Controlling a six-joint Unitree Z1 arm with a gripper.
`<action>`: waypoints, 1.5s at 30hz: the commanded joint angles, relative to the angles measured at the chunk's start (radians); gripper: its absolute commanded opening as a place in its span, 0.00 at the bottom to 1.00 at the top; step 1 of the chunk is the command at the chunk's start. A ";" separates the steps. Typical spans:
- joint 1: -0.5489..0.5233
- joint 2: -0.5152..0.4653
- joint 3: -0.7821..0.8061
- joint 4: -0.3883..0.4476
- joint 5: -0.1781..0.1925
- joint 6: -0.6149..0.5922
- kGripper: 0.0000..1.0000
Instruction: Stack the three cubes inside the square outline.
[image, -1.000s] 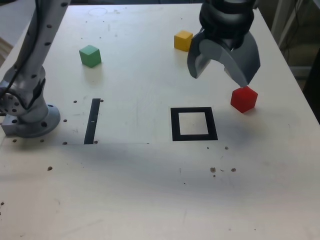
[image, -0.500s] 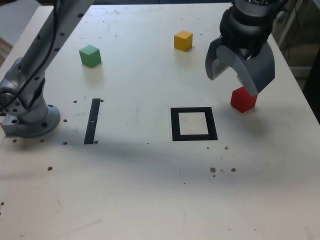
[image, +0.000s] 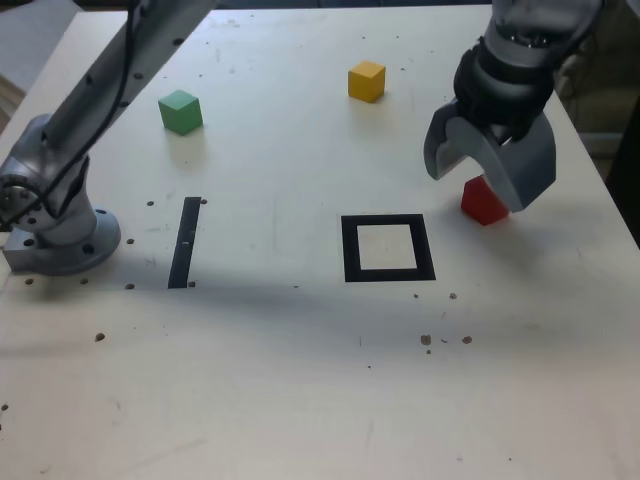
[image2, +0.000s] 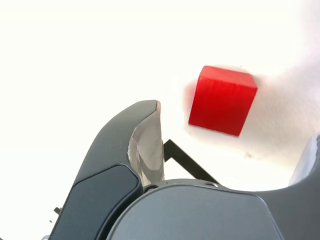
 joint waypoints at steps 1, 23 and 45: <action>0.007 0.017 -0.003 -0.014 0.000 0.003 0.96; 0.023 0.033 0.050 -0.097 0.043 -0.004 0.57; 0.020 0.024 0.047 -0.092 0.028 -0.020 0.34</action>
